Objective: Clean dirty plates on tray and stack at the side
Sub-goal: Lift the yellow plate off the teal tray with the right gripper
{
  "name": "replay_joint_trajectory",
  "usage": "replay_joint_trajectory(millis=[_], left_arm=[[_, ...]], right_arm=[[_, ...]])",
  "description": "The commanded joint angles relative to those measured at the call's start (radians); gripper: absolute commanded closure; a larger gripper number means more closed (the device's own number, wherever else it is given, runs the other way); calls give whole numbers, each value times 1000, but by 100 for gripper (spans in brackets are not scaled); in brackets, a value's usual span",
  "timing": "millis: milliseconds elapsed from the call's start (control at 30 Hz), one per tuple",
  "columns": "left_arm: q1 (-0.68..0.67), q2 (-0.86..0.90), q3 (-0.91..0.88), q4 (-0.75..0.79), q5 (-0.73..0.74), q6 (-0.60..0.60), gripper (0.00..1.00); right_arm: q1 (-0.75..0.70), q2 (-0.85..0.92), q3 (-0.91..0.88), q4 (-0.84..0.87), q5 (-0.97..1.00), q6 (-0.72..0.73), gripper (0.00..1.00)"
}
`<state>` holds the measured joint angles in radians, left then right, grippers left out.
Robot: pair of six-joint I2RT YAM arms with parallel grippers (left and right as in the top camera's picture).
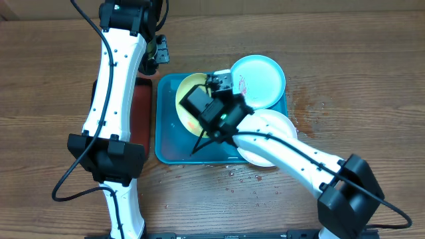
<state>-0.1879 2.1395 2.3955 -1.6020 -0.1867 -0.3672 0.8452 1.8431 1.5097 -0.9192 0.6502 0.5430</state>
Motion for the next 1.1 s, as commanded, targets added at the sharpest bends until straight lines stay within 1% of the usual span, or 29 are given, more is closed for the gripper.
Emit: replay_joint_trajectory(millis=[0,67,167,267,333,433,467,700,767,900,1067], left_arm=[[-1,-15,19,-2,8,-3,96],[0,-15,19,-2,8,-3,96],[-1,-15,19,-2,8,-3,96],[-1,-15,19,-1,8,-3,96],[-1,-15,19,-1,8,-3,96],[0,-15,19,-1,8,-3,96],[0,-15,19,-1,8,-3,96],[-1,-15,19,-2,8,-3,96],[0,-15,19,-2,8,-3,96],[0,-15,19,-2,8,-3,96],[-1,-15,19,-2,8,-3,96]], right_arm=[[-42,-8,16,3,-30,10,96],[-53,-9,16,-9,50,11,96],[-54,-14,18,-45,241,26,96],[-39,-29,18,-100,512,109,96],[-21,-39,18,-121,701,124,96],[9,-45,18,-119,924,124,96],[18,-46,21,-118,922,100,96],[65,-49,24,-109,916,94,96],[72,-49,23,-107,858,94,96],[73,-49,23,-115,579,93,96],[62,-49,23,-109,111,39,96]])
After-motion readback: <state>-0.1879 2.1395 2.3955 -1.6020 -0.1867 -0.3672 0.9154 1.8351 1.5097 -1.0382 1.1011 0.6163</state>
